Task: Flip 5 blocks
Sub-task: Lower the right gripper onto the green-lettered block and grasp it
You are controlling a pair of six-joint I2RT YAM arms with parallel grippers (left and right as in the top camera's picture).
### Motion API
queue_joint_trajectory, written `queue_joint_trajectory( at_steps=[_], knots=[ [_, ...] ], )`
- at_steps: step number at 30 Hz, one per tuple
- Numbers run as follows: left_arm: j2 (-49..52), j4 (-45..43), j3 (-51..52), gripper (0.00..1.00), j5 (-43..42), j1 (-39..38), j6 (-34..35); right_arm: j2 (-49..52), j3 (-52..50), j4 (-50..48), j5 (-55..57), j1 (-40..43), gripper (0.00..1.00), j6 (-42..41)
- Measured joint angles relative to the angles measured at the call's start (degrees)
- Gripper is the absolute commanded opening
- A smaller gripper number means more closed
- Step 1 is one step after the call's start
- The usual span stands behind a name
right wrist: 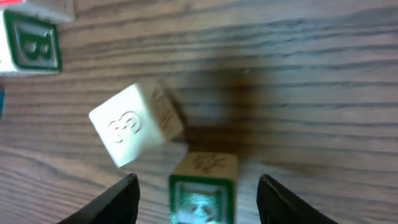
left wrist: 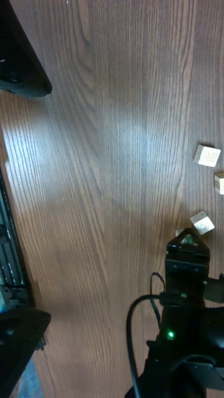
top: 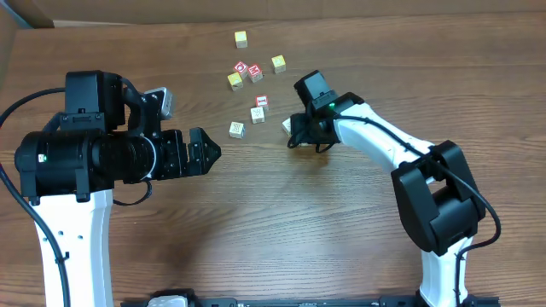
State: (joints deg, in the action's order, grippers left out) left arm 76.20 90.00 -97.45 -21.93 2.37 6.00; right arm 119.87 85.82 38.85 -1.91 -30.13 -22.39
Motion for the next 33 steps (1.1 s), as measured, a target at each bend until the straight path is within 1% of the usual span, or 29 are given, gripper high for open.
queue_joint_trajectory(
  at_steps=[4,7,9,12,17,22,25,27,28,29,33],
  knots=[
    [0.0,-0.02,0.0,1.0,0.0,0.0,0.0,0.0,-0.02,1.33,0.39,-0.28,0.44,0.04],
    [0.0,0.0,0.0,1.0,0.0,0.0,0.0,0.0,-0.02,2.03,0.63,-0.28,0.39,0.02],
    [0.0,0.0,0.0,1.0,0.0,0.0,0.0,0.0,-0.02,2.16,0.76,-0.26,0.32,0.07],
    [0.0,0.0,0.0,1.0,0.0,0.0,0.0,0.0,-0.02,2.05,0.85,-0.28,0.3,-0.04],
    [0.0,0.0,0.0,1.0,0.0,0.0,0.0,0.0,0.33,3.45,0.87,-0.28,0.21,-0.07],
    [0.0,0.0,0.0,1.0,0.0,0.0,0.0,-0.94,1.64,10.25,0.85,-0.28,0.2,-0.09],
    [0.0,0.0,0.0,1.0,-0.02,0.0,0.0,-3.54,2.58,14.49,0.87,-0.5,0.2,-0.07],
    [0.0,0.0,0.0,1.0,-0.02,0.0,0.0,-6.67,3.52,18.05,0.81,-0.92,0.2,-0.15],
    [0.0,0.0,0.0,1.0,-0.02,0.0,0.0,-8.44,3.98,19.58,0.79,-1.2,0.18,-0.52],
    [0.0,0.0,0.0,1.0,-0.02,0.0,0.0,-10.58,4.39,20.98,0.57,-1.6,0.15,-1.14],
    [0.0,0.0,0.0,1.0,0.0,0.0,0.0,-18.64,5.53,26.29,0.17,-3.23,0.15,-4.83]
  ],
)
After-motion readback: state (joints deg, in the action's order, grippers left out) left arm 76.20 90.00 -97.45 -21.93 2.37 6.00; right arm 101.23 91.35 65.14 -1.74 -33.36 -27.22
